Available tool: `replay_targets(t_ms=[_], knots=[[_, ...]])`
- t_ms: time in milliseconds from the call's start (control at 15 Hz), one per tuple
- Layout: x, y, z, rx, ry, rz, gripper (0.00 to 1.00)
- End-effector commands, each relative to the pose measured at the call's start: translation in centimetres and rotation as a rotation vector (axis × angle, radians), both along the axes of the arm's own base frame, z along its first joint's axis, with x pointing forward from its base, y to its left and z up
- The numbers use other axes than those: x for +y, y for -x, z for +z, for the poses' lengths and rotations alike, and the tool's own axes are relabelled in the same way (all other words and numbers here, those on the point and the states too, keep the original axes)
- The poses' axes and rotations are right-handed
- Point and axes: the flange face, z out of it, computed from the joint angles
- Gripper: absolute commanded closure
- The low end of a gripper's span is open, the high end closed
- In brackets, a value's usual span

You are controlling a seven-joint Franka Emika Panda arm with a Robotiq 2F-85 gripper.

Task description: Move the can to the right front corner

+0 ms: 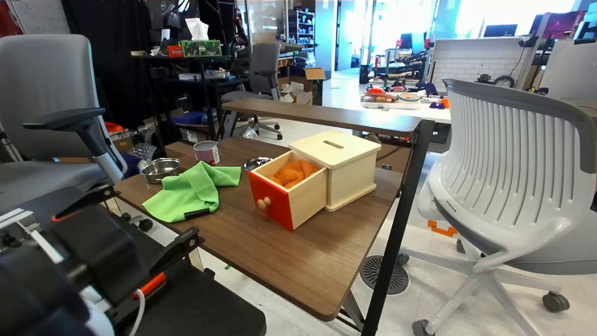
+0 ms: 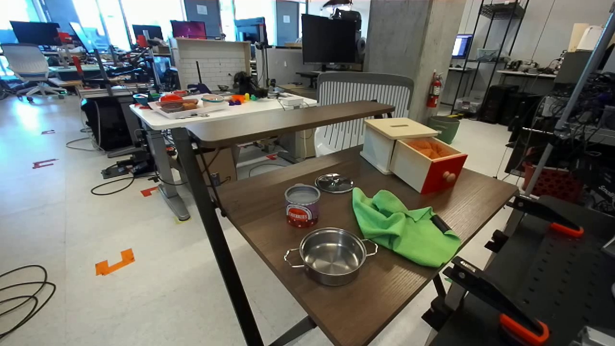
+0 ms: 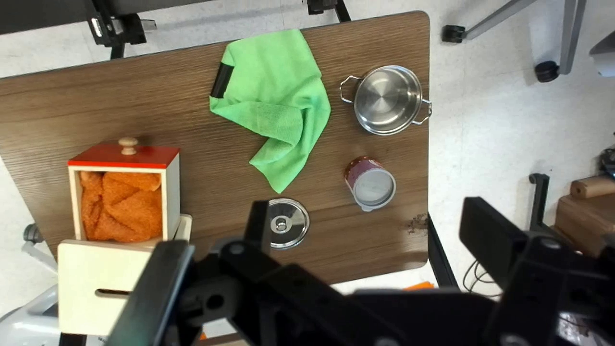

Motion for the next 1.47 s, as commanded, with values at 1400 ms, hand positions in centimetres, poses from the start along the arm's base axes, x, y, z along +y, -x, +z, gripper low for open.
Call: replay_targets(t_ms=[1400], knots=[[12.1,-18.0,-31.5,0.029,0.051,-0.030,0.00]])
